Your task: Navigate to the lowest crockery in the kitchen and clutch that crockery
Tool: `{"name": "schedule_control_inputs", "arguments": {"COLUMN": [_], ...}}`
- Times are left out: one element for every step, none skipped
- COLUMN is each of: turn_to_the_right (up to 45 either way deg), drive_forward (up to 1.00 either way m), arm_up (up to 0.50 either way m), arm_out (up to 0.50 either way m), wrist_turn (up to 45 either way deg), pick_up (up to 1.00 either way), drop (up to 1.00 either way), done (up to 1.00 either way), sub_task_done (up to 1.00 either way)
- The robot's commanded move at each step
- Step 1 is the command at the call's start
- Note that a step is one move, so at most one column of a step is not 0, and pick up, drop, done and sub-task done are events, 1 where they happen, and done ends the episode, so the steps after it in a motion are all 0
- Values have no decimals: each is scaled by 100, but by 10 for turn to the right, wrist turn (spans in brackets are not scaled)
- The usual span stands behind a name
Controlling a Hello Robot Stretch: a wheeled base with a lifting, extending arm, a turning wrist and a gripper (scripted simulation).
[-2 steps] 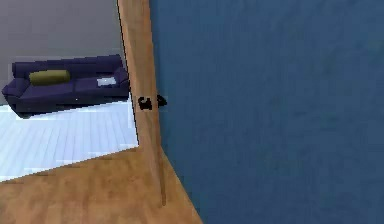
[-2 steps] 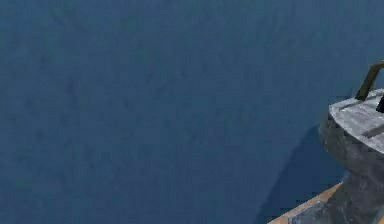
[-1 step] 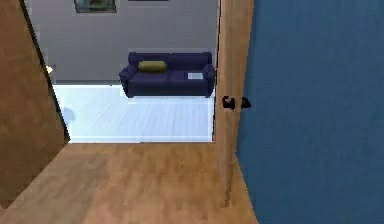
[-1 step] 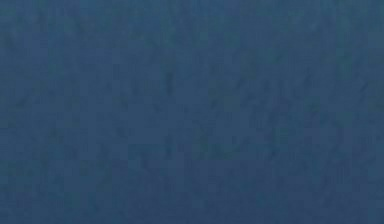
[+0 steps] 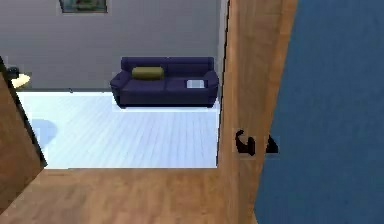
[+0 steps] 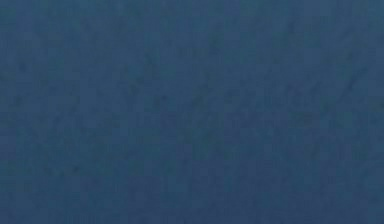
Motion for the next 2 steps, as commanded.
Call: {"name": "schedule_control_inputs", "arguments": {"turn_to_the_right": [-300,0], "drive_forward": [0,100], "arm_up": [0,0], "arm_out": [0,0], "wrist_turn": [0,0], "pick_up": [0,0], "drop": [0,0], "done": [0,0], "sub_task_done": [0,0]}}
